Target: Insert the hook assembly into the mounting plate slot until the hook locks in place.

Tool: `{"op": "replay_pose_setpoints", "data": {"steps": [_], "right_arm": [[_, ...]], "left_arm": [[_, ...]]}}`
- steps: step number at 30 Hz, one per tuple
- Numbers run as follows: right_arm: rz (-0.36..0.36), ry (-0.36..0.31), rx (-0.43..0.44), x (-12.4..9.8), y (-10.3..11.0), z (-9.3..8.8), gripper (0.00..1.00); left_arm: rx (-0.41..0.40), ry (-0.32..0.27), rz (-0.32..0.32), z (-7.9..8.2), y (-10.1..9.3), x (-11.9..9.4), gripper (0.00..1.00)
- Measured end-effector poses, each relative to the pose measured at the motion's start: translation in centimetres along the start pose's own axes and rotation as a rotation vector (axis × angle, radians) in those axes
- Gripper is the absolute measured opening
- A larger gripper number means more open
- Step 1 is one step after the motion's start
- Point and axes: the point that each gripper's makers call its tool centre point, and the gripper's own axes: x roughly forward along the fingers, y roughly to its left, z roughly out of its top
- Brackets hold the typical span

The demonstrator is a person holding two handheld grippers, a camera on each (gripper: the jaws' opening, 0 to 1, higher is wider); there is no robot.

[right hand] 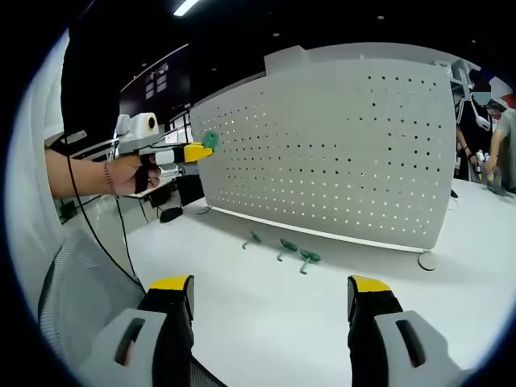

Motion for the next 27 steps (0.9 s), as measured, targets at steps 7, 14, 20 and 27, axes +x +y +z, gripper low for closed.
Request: {"op": "replay_pose_setpoints", "data": {"steps": [7, 14, 20, 27], "right_arm": [[0.001, -0.011, -0.001, -0.1, 0.0, 0.3, 0.75], [0.033, -0.115, -0.014, -0.6, 0.9, 2.6, 0.72], [0.067, -0.288, -0.023, -1.5, 1.8, 5.8, 0.74], [0.081, -0.342, -0.004, -1.9, 1.9, 6.9, 0.74]], "left_arm": [[-0.001, 0.007, 0.005, -0.3, -0.1, -0.3, 0.02], [-0.002, 0.018, 0.006, -0.8, -0.2, -0.2, 0.02], [-0.009, 0.021, 0.011, -1.0, -0.3, -0.2, 0.02], [-0.018, 0.015, 0.012, -1.0, -0.4, -0.1, 0.02]]}}
